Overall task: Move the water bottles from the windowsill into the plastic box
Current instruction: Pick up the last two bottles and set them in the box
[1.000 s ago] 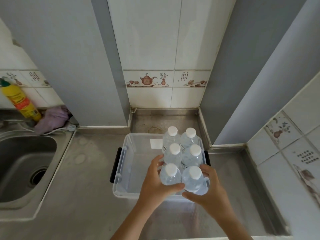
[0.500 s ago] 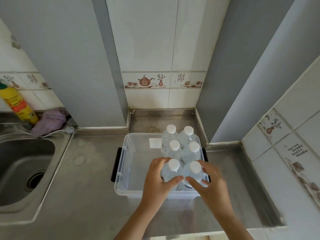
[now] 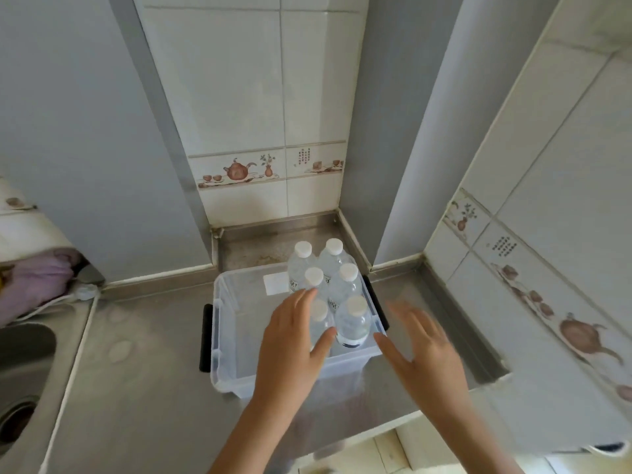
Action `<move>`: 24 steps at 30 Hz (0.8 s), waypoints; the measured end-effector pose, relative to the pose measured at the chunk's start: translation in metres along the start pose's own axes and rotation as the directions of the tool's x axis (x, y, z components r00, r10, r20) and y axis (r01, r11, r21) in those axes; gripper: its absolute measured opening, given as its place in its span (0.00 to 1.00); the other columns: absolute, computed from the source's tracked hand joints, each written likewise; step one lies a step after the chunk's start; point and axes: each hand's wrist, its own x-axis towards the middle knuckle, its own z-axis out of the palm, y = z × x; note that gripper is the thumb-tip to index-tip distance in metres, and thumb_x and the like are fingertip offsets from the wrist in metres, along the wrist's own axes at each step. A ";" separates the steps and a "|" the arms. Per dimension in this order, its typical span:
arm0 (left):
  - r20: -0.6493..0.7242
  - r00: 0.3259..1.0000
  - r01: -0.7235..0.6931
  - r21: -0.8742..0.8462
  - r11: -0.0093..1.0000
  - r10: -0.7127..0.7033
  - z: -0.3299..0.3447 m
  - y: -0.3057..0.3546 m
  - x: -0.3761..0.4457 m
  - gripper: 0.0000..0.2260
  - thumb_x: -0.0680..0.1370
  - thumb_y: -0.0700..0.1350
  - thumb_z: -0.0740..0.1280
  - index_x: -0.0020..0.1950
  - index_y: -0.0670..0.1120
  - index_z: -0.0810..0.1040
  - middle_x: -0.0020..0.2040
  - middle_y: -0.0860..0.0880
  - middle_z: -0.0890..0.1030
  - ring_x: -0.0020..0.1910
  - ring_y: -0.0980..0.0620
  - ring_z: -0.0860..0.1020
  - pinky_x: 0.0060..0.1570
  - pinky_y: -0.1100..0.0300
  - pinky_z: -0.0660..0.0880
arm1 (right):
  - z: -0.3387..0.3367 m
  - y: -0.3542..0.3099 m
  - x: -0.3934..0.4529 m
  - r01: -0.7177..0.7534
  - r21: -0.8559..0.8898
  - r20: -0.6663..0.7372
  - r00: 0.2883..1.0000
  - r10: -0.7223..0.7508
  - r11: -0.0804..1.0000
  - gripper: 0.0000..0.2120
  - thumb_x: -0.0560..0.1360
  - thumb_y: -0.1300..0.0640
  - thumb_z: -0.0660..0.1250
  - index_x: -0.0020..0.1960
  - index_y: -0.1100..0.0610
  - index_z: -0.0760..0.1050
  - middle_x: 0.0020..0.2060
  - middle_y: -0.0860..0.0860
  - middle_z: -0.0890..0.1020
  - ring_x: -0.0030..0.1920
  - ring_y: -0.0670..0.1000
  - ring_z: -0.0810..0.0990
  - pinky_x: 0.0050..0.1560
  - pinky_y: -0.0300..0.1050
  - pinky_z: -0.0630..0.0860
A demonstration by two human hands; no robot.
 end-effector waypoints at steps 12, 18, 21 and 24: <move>0.240 0.860 -0.506 0.288 0.813 0.450 0.014 0.096 -0.025 0.31 0.79 0.63 0.51 0.78 0.48 0.62 0.79 0.48 0.62 0.77 0.47 0.62 0.71 0.37 0.62 | -0.075 0.037 -0.098 -0.264 -0.297 -0.223 0.953 0.203 0.918 0.31 0.76 0.38 0.56 0.74 0.51 0.60 0.75 0.53 0.63 0.74 0.54 0.60 0.72 0.61 0.60; 0.350 0.744 -0.650 0.179 0.739 0.569 0.046 0.165 -0.060 0.31 0.80 0.63 0.49 0.78 0.48 0.61 0.78 0.46 0.65 0.75 0.45 0.65 0.67 0.36 0.64 | -0.119 0.083 -0.175 -0.450 -0.278 -0.325 0.875 0.358 0.848 0.28 0.77 0.40 0.53 0.73 0.52 0.63 0.73 0.53 0.66 0.73 0.55 0.64 0.67 0.63 0.67; 0.419 0.707 -0.673 0.154 0.723 0.569 0.068 0.200 -0.088 0.32 0.79 0.63 0.49 0.78 0.48 0.62 0.78 0.46 0.64 0.75 0.44 0.65 0.67 0.35 0.65 | -0.144 0.111 -0.225 -0.524 -0.289 -0.347 0.837 0.423 0.801 0.29 0.77 0.40 0.51 0.73 0.52 0.63 0.74 0.52 0.65 0.74 0.54 0.62 0.71 0.57 0.61; 0.458 0.652 -0.716 0.108 0.690 0.605 0.093 0.241 -0.127 0.32 0.79 0.64 0.47 0.79 0.48 0.59 0.79 0.46 0.63 0.76 0.44 0.63 0.68 0.35 0.63 | -0.173 0.137 -0.281 -0.600 -0.299 -0.376 0.789 0.486 0.742 0.28 0.77 0.41 0.51 0.73 0.52 0.63 0.74 0.51 0.65 0.74 0.53 0.61 0.71 0.56 0.60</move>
